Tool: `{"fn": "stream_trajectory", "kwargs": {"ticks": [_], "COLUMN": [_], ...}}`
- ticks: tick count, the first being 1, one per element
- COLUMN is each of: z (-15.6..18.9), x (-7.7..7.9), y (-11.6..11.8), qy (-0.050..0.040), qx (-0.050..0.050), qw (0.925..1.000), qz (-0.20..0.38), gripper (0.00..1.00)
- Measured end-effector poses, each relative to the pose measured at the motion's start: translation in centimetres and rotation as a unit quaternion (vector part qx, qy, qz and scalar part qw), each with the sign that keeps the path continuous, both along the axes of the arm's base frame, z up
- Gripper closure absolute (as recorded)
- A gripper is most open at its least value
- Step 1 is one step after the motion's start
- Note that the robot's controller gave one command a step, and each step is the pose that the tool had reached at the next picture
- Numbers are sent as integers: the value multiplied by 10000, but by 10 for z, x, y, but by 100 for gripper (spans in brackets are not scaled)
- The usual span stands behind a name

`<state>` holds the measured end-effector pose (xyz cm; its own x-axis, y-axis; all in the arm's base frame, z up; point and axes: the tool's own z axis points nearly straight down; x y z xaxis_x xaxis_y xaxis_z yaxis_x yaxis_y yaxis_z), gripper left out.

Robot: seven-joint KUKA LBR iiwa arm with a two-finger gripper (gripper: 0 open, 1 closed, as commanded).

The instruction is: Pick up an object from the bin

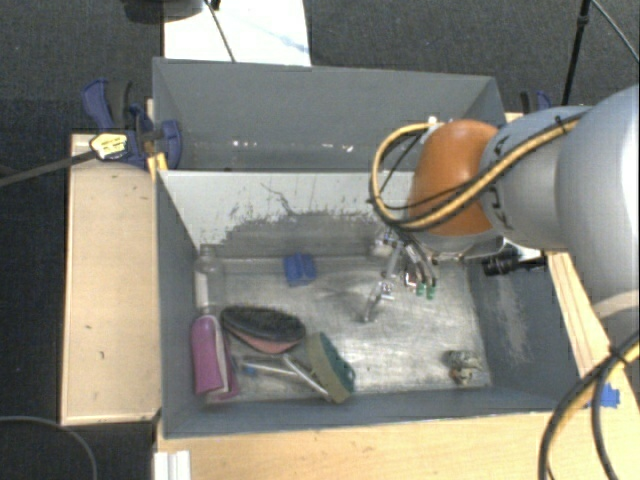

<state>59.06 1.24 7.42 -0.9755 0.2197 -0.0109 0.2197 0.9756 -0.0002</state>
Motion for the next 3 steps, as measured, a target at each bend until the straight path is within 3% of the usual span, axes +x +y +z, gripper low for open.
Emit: {"fn": "stream_trajectory", "kwargs": {"ticks": [1,2,3], "z": [2,78,85], "x": [2,-2,-47], "y": [0,11,7], "qy": [-48,3,46], "qx": [7,24,23], "qw": [10000,9990,9924], "qz": [15,-443,-1228], "gripper": [100,100,100]}}
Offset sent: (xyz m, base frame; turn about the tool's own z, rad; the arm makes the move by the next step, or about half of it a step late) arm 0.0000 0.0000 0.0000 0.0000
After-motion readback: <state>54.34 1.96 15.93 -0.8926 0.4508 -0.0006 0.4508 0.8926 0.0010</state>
